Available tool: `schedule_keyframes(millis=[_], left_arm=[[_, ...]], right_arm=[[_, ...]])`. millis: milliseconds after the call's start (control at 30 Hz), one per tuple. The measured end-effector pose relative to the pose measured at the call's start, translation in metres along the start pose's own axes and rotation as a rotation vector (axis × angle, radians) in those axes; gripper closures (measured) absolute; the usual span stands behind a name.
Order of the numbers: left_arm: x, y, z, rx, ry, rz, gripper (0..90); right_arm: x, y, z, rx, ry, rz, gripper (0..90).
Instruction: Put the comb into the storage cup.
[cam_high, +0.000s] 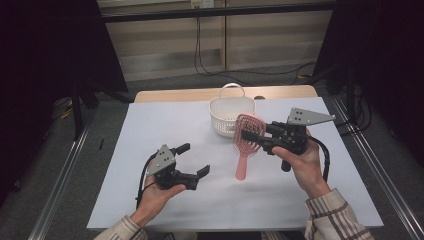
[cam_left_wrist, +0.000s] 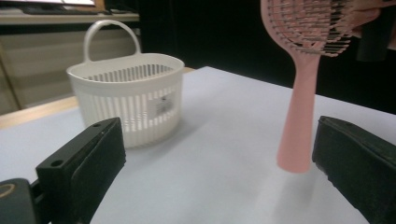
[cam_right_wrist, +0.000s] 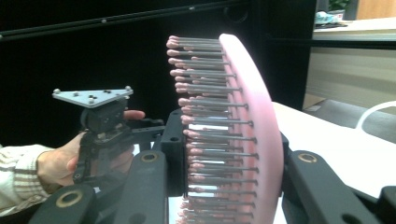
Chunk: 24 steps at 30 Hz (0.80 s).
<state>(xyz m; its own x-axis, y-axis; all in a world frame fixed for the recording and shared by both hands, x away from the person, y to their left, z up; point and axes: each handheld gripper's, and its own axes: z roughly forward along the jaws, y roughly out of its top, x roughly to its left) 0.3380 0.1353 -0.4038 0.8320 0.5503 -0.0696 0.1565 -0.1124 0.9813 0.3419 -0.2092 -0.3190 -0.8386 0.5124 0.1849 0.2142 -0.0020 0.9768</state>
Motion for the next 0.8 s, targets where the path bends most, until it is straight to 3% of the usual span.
schedule_keyframes(millis=[233,500,800], left_arm=[[0.007,-0.003,-0.013,-0.040,0.055,-0.020,1.8],[0.012,-0.012,-0.029,-0.067,0.076,-0.035,1.5],[0.012,-0.018,-0.047,-0.086,0.125,-0.002,1.6]], right_arm=[[-0.003,0.003,0.001,0.005,-0.040,-0.001,63.3],[-0.006,0.009,0.004,-0.006,-0.069,-0.002,63.3],[-0.010,0.018,0.002,-0.018,-0.103,-0.011,63.3]])
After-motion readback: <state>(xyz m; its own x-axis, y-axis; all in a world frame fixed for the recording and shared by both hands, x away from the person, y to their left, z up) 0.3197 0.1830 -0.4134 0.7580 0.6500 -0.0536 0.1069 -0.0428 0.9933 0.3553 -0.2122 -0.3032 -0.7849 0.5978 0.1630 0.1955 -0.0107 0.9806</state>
